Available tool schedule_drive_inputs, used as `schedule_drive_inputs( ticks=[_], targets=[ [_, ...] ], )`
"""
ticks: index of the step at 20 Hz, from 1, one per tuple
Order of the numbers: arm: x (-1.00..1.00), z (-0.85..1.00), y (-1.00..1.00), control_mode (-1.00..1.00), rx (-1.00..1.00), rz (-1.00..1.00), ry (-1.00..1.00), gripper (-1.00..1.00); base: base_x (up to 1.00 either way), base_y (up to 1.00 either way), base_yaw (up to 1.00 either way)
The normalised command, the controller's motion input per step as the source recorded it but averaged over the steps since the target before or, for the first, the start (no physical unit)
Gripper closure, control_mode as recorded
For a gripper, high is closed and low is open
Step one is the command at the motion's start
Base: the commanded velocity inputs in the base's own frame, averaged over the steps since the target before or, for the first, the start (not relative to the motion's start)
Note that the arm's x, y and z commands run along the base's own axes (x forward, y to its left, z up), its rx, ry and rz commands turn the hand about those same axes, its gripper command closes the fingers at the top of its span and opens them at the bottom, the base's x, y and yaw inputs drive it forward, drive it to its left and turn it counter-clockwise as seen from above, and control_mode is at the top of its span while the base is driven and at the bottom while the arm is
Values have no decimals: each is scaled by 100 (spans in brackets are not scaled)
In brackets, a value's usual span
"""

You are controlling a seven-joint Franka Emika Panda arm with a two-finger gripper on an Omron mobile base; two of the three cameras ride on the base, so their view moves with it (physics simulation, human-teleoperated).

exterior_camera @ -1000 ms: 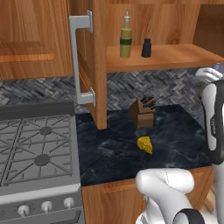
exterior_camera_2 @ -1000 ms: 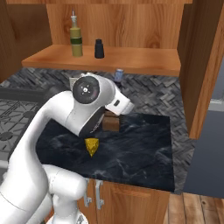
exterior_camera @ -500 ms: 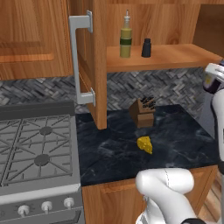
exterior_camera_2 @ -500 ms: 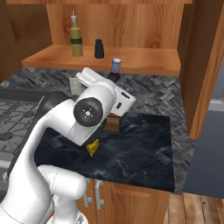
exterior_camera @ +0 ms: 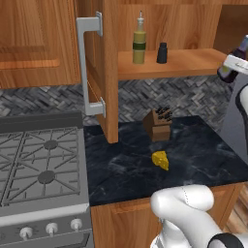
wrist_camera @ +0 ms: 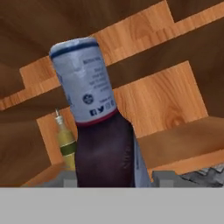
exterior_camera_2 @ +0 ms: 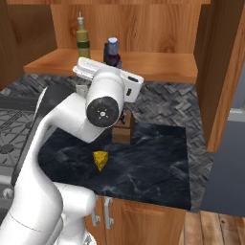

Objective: There are various items on the counter. Only move the condiments/shakers into the cabinet.

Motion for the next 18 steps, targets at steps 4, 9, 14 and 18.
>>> schedule_drive_inputs(
  ticks=[4,9,14,18],
  targets=[
    [12,-22,50,-100,-36,1,15,100,0,0,0],
    [3,0,5,-100,-4,-1,1,100,0,0,0],
    [26,2,-14,-100,0,-12,-4,100,0,0,0],
    [68,0,-2,-100,0,-6,0,100,0,0,0]
  ],
)
